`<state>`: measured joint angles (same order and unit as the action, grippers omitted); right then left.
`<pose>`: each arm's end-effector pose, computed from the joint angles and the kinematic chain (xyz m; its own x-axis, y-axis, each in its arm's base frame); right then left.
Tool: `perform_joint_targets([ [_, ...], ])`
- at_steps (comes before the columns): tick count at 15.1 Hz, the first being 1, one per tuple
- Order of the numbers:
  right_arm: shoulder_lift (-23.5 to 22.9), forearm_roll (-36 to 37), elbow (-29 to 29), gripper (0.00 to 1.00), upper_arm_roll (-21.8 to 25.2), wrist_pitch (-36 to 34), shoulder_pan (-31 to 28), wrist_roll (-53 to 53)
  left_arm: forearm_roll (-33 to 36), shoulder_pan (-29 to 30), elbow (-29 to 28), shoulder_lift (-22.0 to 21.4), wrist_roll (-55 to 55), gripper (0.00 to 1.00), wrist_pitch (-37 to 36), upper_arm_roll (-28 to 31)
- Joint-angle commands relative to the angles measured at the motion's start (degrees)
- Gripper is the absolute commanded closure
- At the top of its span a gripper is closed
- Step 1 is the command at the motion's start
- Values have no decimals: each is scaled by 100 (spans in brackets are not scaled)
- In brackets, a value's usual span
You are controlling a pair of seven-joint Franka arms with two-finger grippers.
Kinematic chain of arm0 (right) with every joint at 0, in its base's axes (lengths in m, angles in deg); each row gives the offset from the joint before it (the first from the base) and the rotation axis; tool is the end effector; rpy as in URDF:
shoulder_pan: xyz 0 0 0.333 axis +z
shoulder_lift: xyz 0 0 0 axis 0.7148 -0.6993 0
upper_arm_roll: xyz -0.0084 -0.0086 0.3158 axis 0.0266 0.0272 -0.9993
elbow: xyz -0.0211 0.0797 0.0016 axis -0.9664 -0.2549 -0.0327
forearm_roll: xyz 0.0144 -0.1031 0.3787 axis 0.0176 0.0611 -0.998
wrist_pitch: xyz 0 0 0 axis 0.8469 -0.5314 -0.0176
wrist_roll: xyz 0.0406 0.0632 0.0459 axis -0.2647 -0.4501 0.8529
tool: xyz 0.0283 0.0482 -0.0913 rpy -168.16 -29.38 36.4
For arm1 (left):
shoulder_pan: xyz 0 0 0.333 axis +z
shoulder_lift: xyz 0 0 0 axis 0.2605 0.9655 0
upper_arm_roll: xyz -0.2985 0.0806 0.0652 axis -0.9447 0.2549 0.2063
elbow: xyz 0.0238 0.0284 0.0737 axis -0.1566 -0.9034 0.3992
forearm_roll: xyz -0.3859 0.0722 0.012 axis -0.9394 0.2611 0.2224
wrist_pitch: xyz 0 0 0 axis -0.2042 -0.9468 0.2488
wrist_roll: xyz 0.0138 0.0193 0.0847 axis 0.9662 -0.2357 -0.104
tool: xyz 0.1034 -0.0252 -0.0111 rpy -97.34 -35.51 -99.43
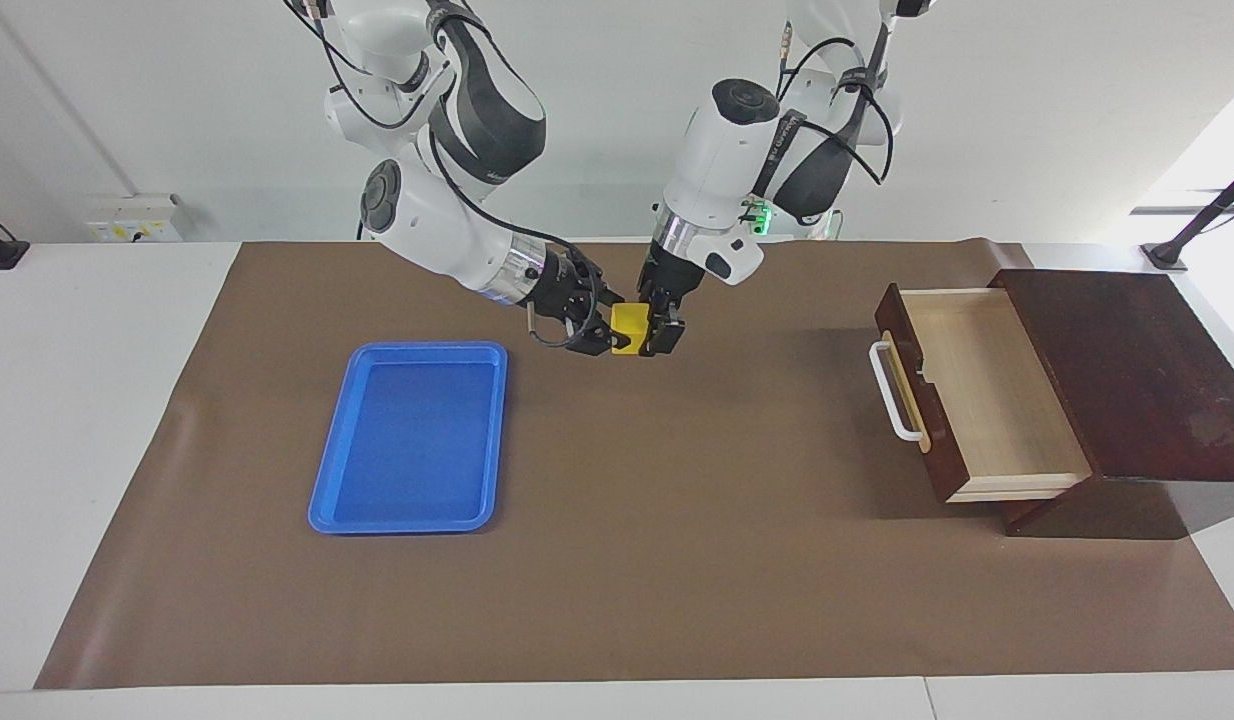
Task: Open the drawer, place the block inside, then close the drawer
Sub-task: 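Grasp the block with the left gripper while the right gripper releases it, then lower the block into the drawer with the left gripper while the right gripper withdraws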
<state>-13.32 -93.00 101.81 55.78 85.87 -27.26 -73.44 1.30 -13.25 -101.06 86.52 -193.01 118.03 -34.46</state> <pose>0.5696 0.2731 0.4830 -0.0117 -0.7349 -0.6781 -0.9942 -0.0636 0.0862 0.4903 -0.3928 0.4967 0.0221 0.9627 -0.2697 0.9933 0.0095 0.1153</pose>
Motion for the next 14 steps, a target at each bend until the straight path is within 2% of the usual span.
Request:
perform_joint_targets([
  [1, -20, -117, -65, 0, -22, -1, -53, -93, -70, 39, -31, -96, 59, 100, -102, 88],
  [4, -29, -91, -100, 0, -13, -88, -79, -93, -70, 652, 118, -262, 874, 100, -777, 88],
  [8, -2, 303, -337, 0, 40, -570, -403, 161, -61, 2048, 304, -438, 2455, 100, -1737, 141],
  [11, 67, 928, -522, 0, 40, -1299, -746, 1309, 26, 3077, 295, -438, 3467, 100, -1826, 168],
  [14, 270, 1463, -522, 0, 49, -1836, -1089, 2689, 35, 3817, -29, -552, 4145, 100, -1625, 168],
])
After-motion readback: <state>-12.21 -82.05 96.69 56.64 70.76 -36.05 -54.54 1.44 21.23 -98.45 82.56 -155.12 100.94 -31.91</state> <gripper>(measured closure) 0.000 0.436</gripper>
